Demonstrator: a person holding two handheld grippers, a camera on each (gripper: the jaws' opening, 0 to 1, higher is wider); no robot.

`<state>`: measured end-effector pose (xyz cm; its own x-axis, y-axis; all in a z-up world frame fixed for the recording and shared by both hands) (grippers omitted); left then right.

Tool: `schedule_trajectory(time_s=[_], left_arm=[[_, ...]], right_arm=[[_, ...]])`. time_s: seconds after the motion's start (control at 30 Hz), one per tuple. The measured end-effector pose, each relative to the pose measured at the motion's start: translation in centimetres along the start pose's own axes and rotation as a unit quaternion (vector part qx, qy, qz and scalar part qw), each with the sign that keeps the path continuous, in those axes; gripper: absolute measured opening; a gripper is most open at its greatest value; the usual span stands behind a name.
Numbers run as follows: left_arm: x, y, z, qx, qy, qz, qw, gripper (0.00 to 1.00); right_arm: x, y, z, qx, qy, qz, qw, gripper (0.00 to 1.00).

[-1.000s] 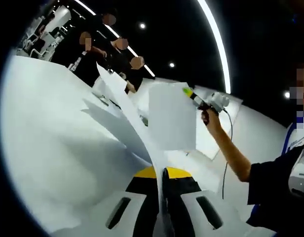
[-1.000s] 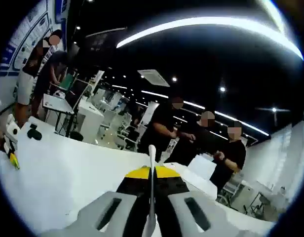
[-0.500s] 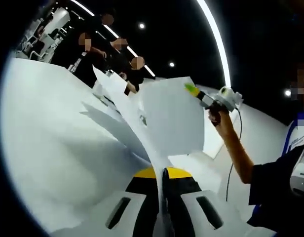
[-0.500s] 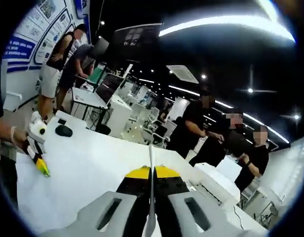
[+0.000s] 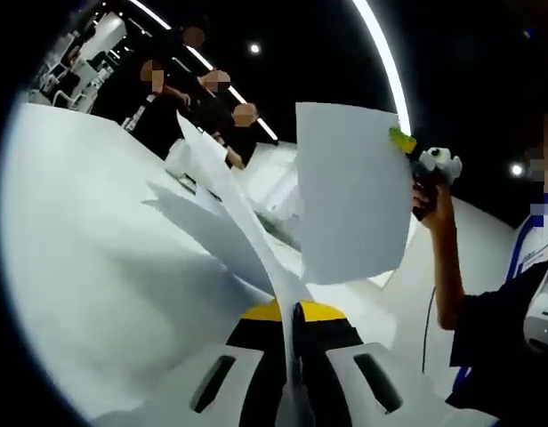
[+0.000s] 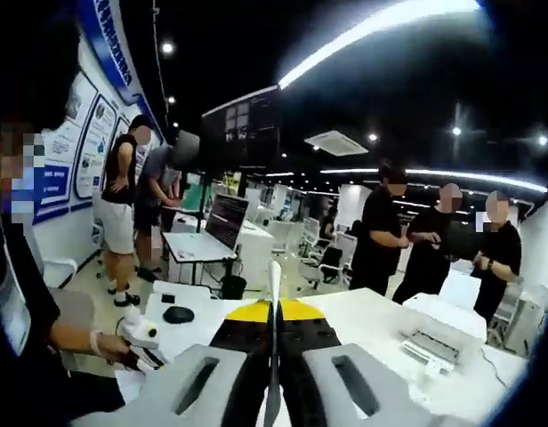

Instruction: Organize the stack of printing papers by aligning and flattening the scattered papers on the table

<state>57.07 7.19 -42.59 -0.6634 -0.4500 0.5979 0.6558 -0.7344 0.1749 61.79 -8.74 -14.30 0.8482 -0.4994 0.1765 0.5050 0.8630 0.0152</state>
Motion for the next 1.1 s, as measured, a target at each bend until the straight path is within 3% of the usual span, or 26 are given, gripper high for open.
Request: schedule_trajectory(time_s=[0.17,0.43,0.63,0.9,1.1], left_arm=[[0.0,0.0,0.0,0.000,0.000,-0.001,1.0000,0.07],[0.1,0.0,-0.1,0.000,0.001,0.000,1.0000,0.07],[0.0,0.0,-0.1,0.002,0.000,0.001,1.0000,0.07],[-0.1,-0.1,0.0,0.003,0.003,0.003,1.0000,0.07],[-0.1,-0.1,0.0,0.003,0.003,0.003,1.0000,0.07]], right_arm=[[-2.3,-0.4,1.3,0.015,0.021,0.021,0.9994,0.00],[-5.2,-0.8,2.5,0.024,0.007,0.041,0.9988,0.00],[-5.1,-1.4,4.0,0.034,-0.003,0.041,0.9986,0.00],[-3.4,-1.7,5.3,0.035,-0.021,0.018,0.9990,0.00],[-4.3,-2.0,6.3,0.044,-0.035,0.013,0.9983,0.00]])
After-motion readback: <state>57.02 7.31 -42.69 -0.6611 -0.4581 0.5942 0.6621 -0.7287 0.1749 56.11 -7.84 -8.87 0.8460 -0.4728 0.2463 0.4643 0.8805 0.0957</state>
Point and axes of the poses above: the point that each gripper's makers call its tool centre point, and the gripper's own axes: y roughly forward along the fingers, x roughly to its right, z roughly out of its top, the point moved 4 cm from there along -y, roughly backward along the fingers, and after that the axes turned 5 degrees about x, right-handed, at the moved point
